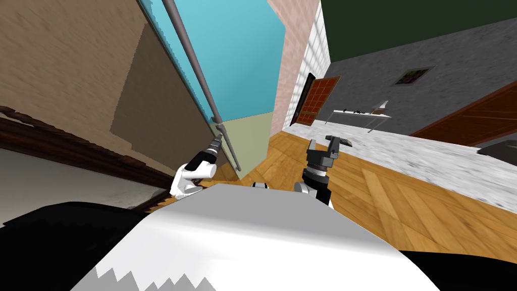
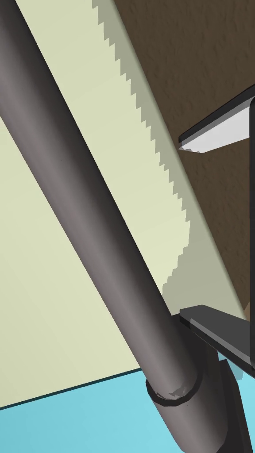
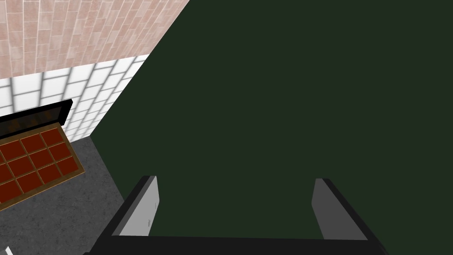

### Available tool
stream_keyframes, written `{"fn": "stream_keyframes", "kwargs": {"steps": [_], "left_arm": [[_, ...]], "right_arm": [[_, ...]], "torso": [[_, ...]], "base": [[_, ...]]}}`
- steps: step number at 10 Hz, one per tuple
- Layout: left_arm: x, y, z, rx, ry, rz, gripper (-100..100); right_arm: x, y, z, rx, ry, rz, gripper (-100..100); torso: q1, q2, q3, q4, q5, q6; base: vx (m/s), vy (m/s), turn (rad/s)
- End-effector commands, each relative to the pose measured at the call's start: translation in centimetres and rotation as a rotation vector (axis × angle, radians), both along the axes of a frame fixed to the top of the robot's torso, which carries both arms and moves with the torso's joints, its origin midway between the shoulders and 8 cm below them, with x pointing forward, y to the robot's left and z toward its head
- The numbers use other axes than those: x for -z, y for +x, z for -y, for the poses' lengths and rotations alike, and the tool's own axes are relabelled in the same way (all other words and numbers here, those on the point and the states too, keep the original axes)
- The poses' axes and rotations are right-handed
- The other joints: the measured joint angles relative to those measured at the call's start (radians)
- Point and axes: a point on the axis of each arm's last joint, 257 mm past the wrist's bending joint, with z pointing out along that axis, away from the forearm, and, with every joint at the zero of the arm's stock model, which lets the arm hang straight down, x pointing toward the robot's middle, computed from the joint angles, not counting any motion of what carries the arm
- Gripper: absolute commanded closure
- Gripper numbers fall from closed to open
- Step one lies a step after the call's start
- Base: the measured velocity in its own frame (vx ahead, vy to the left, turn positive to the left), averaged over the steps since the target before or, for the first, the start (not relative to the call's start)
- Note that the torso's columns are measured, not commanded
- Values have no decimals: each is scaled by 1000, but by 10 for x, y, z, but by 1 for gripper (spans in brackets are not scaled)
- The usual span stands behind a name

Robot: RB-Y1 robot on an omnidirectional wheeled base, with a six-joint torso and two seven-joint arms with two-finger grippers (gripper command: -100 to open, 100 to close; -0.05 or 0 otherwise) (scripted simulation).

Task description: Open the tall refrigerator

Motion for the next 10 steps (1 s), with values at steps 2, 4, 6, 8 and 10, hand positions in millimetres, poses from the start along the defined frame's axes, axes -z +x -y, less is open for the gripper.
{"fn": "stream_keyframes", "kwargs": {"steps": [2, 4, 6, 8, 10], "left_arm": [[-4, -4, -5, -19, 30, -45, -100], [-15, -8, -5, -23, 53, -47, -100], [-32, -13, -1, -20, 77, -30, -100], [-44, -17, 2, -15, 89, -11, -100], [-59, -22, 8, -8, 104, 15, -100]], "right_arm": [[0, 0, 0, 0, 0, 0, 0], [0, 0, 0, 0, 0, 0, 0], [0, 0, 0, 0, 0, 0, 0], [0, 0, 0, 0, 0, 0, 0], [0, 0, 0, 0, 0, 0, 0]], "torso": [[-3, -3, -3, 0, -1, 3], [-6, -5, -4, 1, -4, 5], [-9, -6, -5, 1, -5, 8], [-11, -4, -4, 3, -8, 8], [-14, -1, -3, 7, -10, 7]], "base": [[22, -58, 5], [28, -44, 5], [21, -33, 2], [-1, -22, -1], [11, -13, -10]]}}
